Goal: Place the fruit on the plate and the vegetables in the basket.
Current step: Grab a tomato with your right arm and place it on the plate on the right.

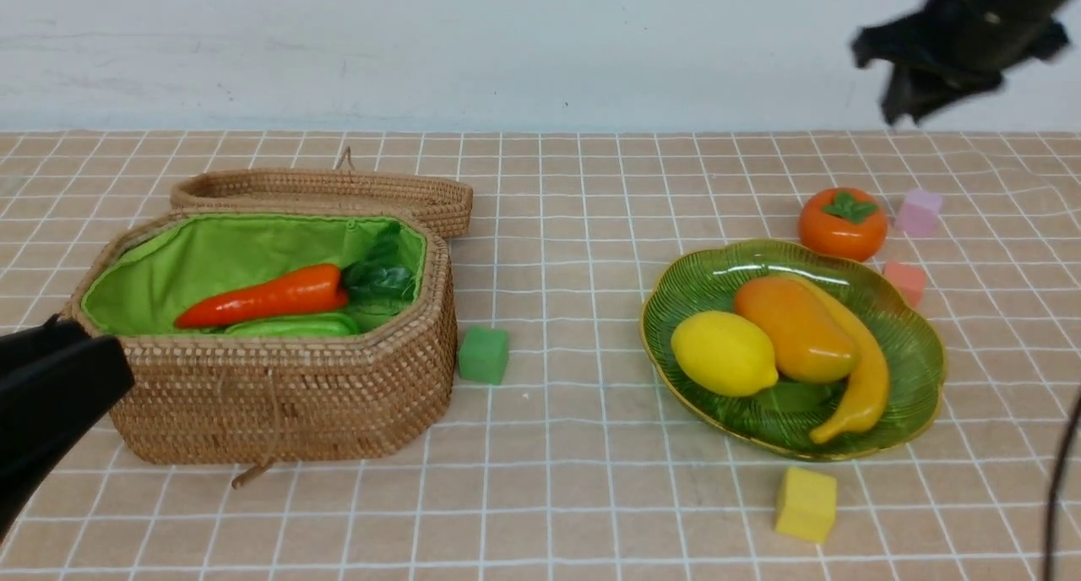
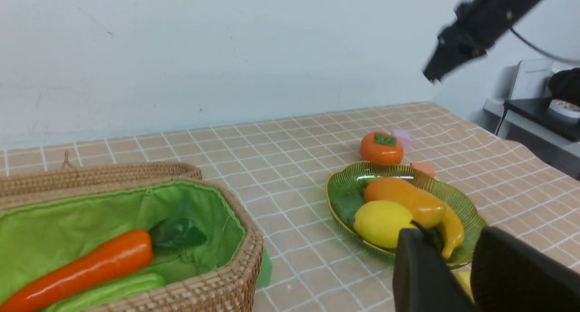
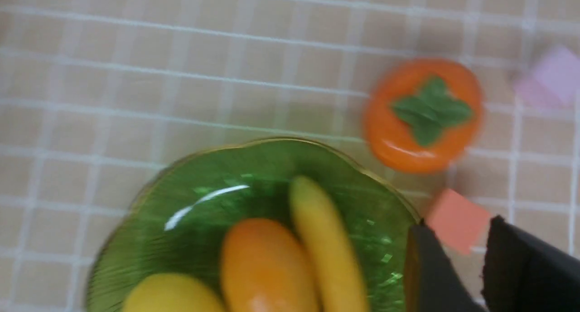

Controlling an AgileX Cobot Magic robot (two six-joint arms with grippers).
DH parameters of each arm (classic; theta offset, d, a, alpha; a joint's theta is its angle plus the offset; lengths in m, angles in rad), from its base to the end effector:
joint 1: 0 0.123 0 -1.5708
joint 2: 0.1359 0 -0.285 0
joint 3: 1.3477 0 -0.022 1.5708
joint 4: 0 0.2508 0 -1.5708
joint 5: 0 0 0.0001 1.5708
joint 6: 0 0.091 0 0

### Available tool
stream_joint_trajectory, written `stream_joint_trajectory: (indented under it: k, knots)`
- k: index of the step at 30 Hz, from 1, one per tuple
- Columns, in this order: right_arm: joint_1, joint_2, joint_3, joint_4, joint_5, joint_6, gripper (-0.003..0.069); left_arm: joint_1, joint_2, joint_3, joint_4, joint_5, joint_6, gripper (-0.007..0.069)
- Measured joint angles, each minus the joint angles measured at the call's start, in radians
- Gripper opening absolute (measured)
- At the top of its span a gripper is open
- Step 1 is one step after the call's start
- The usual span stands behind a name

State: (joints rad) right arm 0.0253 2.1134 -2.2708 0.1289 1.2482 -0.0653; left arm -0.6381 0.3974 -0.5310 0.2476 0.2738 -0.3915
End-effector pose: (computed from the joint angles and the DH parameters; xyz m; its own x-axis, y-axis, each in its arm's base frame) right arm 0.4651 0.0229 0.3508 -0.8393 -0.0453 -0.5417 -0.1112 0.9898 0.0896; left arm 0.0720 -0.0459 0.3401 -0.1181 -0.1015 -0.9878 0.5294 0.8352 -0.1491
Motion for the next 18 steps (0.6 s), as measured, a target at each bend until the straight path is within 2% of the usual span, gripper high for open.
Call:
stream_joint_trajectory:
  k: [3,8,9,12,18]
  knots:
    - [-0.053,0.079,0.002,0.037,-0.055,0.052,0.0379,0.000,0.000,0.000,0.000,0.000,0.000,0.0179]
    - [-0.060,0.208,0.007,0.079,-0.251,0.083,0.0630,0.000,0.000,0.000,0.000,0.000,0.000,0.0179]
    - [-0.059,0.232,0.008,0.081,-0.296,0.092,0.0655,0.000,0.000,0.000,0.000,0.000,0.000,0.0179]
    - [-0.060,0.281,0.010,0.082,-0.381,0.127,0.0679,0.000,0.000,0.000,0.000,0.000,0.000,0.0179]
    - [-0.084,0.324,0.010,0.083,-0.412,0.187,0.0668,0.000,0.000,0.000,0.000,0.005,0.000,0.0175]
